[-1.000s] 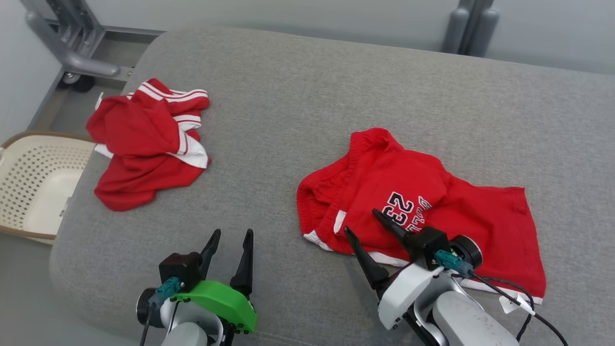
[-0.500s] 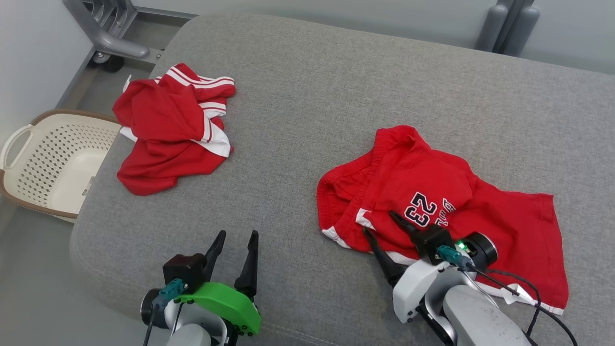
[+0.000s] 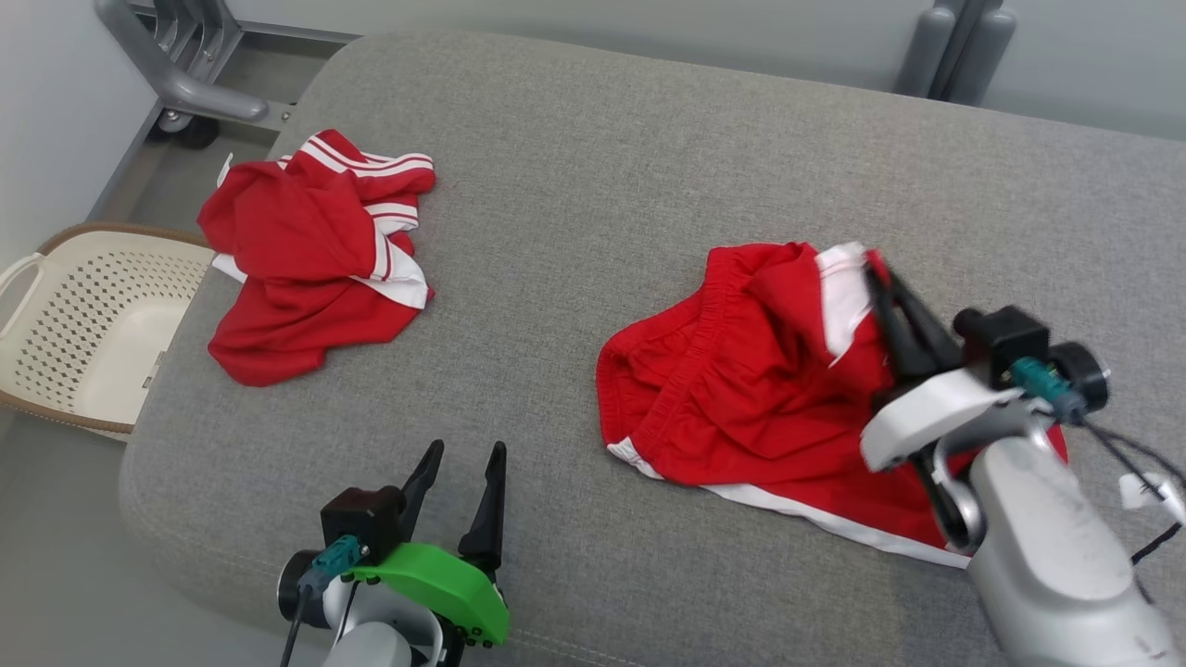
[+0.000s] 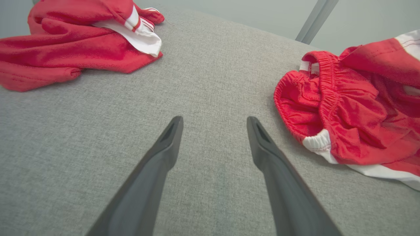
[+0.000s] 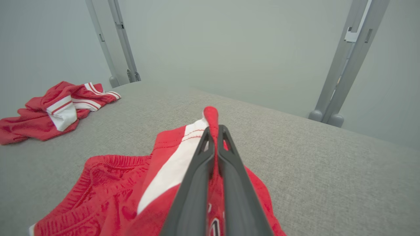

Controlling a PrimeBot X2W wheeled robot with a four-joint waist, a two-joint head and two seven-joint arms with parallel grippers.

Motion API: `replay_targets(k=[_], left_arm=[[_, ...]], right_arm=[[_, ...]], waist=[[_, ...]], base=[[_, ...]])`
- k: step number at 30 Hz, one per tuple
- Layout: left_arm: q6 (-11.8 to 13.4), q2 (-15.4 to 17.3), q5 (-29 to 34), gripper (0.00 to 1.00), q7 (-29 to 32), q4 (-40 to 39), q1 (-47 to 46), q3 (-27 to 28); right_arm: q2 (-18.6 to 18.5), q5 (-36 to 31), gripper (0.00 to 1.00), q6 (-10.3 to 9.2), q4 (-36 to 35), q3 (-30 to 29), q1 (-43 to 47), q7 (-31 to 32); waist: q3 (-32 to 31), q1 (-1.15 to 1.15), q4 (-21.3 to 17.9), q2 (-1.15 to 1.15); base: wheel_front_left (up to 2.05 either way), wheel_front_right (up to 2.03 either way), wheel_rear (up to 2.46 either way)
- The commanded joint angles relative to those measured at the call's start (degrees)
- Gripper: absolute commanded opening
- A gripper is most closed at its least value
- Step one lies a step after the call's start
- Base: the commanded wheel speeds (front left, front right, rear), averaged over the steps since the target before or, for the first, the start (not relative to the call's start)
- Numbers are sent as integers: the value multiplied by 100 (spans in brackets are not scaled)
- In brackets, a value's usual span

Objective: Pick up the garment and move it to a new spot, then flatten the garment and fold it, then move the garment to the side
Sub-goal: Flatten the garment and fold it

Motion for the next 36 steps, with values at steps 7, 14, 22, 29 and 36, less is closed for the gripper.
replay_targets(k=[7, 14, 22, 29, 36], left_arm=[[-71, 7, 18, 100, 1, -27, -129, -221], [-71, 5, 59, 100, 1, -16, -155, -311], [-85, 7, 116, 100, 1, -36, -104, -205], [-187, 7, 196, 100, 1, -73, -23, -217], [-293, 9, 216, 100, 1, -93, 32, -295]], right_arm=[[-518, -434, 0, -6, 445, -1123, -785, -16], [-814, -920, 100, -6, 1490, -2609, -1433, -16], [-607, -1325, 100, -6, 1292, -3116, -1012, -16], [-159, -768, 100, -7, 716, -2559, -87, -16], [8, -220, 100, -7, 252, -1961, 815, -16]], waist=[[131, 0, 176, 0], [283, 0, 334, 0], [177, 0, 81, 0], [-44, 0, -434, 0], [-216, 0, -915, 0]], base=[[0, 0, 0], [0, 0, 0], [0, 0, 0], [0, 0, 0], [0, 0, 0]])
